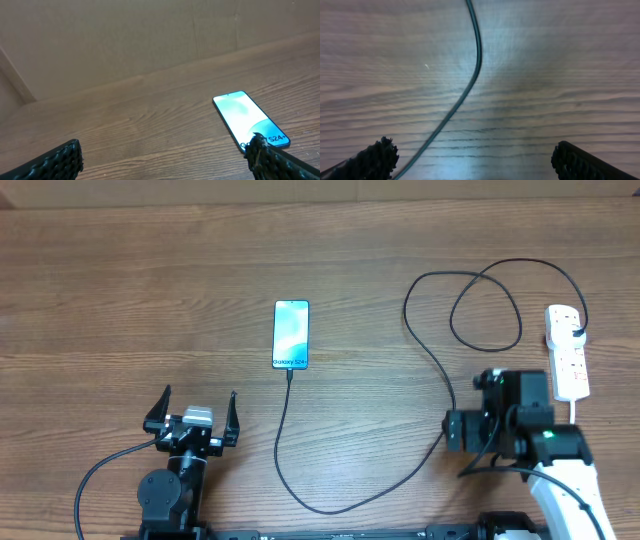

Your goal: Plug charger to phone and switch on socket

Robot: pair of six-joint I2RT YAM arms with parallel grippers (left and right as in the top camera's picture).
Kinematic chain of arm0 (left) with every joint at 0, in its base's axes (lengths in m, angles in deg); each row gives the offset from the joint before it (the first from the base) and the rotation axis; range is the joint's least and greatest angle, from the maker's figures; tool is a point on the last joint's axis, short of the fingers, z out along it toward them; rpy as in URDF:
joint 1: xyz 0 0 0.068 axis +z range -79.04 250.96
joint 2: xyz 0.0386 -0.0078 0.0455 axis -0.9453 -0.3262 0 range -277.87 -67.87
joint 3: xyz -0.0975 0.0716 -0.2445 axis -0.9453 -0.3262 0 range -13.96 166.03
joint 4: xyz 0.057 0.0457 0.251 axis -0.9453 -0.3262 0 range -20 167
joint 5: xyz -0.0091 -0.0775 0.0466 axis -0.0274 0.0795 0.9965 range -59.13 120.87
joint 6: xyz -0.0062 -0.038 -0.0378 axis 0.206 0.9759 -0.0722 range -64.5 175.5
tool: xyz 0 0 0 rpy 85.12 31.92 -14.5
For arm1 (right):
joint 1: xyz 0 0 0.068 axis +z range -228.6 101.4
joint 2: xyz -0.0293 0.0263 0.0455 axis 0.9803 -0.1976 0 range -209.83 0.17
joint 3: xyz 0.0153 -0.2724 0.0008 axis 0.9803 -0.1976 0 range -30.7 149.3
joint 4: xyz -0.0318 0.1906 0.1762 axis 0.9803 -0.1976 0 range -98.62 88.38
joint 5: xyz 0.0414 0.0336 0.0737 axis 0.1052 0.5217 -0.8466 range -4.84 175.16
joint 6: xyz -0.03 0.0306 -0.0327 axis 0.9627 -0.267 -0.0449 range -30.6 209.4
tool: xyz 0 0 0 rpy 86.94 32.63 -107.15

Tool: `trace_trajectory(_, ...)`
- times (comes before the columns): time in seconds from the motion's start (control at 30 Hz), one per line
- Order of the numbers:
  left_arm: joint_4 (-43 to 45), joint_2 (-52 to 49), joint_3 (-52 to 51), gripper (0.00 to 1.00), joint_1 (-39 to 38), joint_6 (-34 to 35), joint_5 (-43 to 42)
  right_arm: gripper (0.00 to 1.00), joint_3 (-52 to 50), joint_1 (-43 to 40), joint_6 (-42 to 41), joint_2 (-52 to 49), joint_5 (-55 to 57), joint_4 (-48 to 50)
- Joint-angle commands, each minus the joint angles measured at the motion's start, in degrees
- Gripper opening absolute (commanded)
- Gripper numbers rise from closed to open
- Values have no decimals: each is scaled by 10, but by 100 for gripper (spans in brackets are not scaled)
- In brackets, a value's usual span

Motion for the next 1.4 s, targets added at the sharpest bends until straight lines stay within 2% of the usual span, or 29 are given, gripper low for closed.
trace_trajectory(0.0, -1, 7, -2, 100, -1, -13, -3, 100, -48, 3, -5, 15, -6, 46)
trace_trajectory(0.3, -1, 7, -2, 100, -1, -13, -3, 100, -162, 3, -5, 37, -3, 184)
trace_trajectory(0.53, -1, 7, -2, 100, -1, -13, -3, 100, -169, 3, -5, 38, -48, 330)
trace_trajectory(0.77, -1, 7, -2, 100, -1, -13, -3, 100, -174, 3, -5, 40, -89, 414)
trace_trajectory(1.03, -1, 7, -2, 100, -1, -13, -3, 100, -277, 3, -5, 79, -137, 607)
trace_trajectory(1.1, -1, 7, -2, 100, -1, -13, -3, 100, -327, 3, -5, 104, -152, 703)
trace_trajectory(1.13, -1, 7, -2, 100, -1, -13, -3, 100, -338, 3, -5, 112, -154, 722)
trace_trajectory(1.37, -1, 7, -2, 100, -1, -13, -3, 100, -336, 2, -5, 155, -141, 661)
